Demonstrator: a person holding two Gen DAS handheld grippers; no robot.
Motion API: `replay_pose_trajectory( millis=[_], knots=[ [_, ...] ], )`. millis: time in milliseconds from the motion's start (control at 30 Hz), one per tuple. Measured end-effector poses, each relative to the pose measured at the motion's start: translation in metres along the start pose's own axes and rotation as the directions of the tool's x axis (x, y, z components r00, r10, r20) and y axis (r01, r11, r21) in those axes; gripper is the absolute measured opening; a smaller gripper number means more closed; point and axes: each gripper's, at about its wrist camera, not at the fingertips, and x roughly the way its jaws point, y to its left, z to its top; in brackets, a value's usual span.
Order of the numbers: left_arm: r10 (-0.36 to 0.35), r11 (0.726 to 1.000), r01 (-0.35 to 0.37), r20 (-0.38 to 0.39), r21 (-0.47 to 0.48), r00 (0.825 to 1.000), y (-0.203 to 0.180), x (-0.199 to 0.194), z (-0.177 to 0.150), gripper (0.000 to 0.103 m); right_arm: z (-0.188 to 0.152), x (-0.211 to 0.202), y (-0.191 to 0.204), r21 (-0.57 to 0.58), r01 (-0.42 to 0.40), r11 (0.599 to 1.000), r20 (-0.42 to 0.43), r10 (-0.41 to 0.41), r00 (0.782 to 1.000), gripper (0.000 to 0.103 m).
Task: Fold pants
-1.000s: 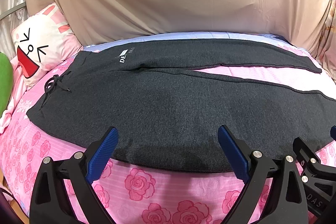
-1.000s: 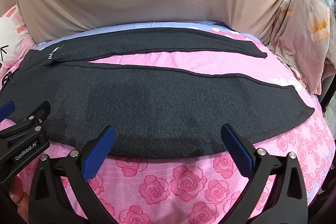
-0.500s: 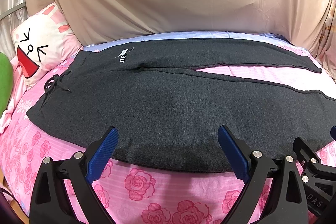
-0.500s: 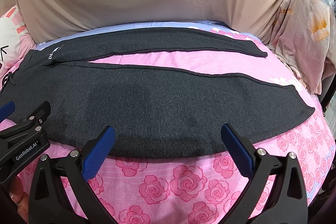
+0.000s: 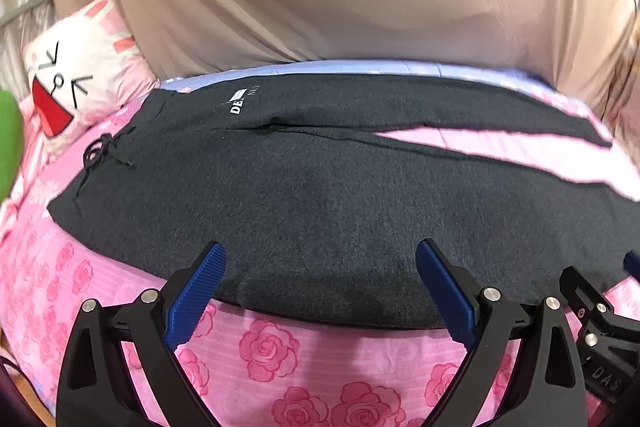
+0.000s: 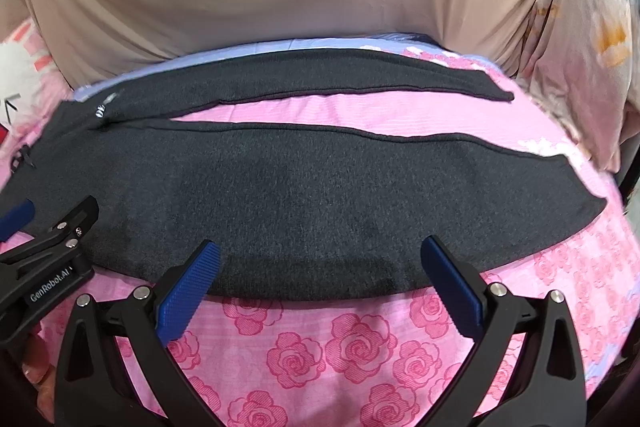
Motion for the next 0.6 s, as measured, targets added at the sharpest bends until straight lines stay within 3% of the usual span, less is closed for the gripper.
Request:
replay_pose_trajectory(
  millis=[133, 267, 467, 600],
  knots=[
    [-0.034, 0.998, 0.032, -0.033, -0.054, 0.999, 0.034, -0.002, 0.02, 0.095, 0.009, -0.002, -0.032, -0.008, 0.005, 1.0, 0.042, -0.005, 0.999, 0.098],
    [0.02, 0.993, -0.015, 0.046, -0.119, 0.999, 0.09, -0.004, 0.073, 0.095, 0.034, 0.013, -0.101, 0.069, 0.013, 0.998, 0.07, -0.017, 0.997, 0.098],
    [0.202, 0.97, -0.193, 0.047, -0.145, 0.978, 0.168, 0.05, 0.163, 0.096, 0.094, 0.054, -0.199, 0.163, 0.037, 0.986, 0.066, -0.049, 0.997, 0.098],
    [0.354, 0.92, -0.356, -0.041, -0.164, 0.934, 0.222, 0.122, 0.207, 0.096, 0.135, 0.097, -0.247, 0.186, 0.099, 0.978, 0.043, -0.108, 0.993, 0.098]
  ],
)
